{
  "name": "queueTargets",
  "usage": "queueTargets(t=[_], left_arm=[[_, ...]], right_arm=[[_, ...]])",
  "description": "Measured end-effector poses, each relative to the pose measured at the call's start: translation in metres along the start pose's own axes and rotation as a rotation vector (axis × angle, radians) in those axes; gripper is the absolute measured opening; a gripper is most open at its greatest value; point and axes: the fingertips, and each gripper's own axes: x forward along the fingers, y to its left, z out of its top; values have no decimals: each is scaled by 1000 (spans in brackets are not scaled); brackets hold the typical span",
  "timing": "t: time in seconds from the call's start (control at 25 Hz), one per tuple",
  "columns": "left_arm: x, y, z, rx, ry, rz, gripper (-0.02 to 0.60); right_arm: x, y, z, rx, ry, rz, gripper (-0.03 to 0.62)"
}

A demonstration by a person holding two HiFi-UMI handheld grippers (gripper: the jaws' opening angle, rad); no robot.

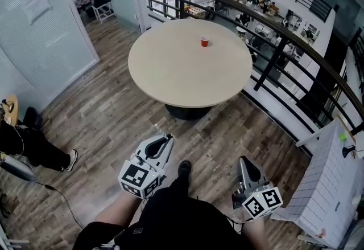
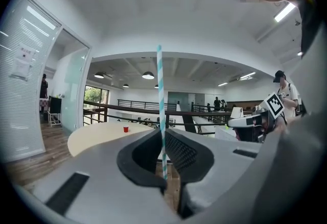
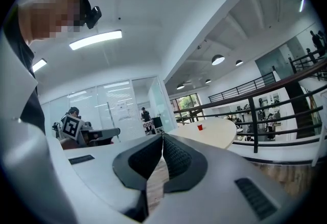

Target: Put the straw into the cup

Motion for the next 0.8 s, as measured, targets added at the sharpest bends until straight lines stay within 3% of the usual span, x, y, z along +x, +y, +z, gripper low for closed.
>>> queueTargets(t=[0.44,0.8], left_arm=[[115,58,11,-9,33,-43,25],[196,117,14,-19,38,-74,26]], right_arm=[[114,-64,33,-6,22,7,21],[190,-114,33,15,54,-37,21]])
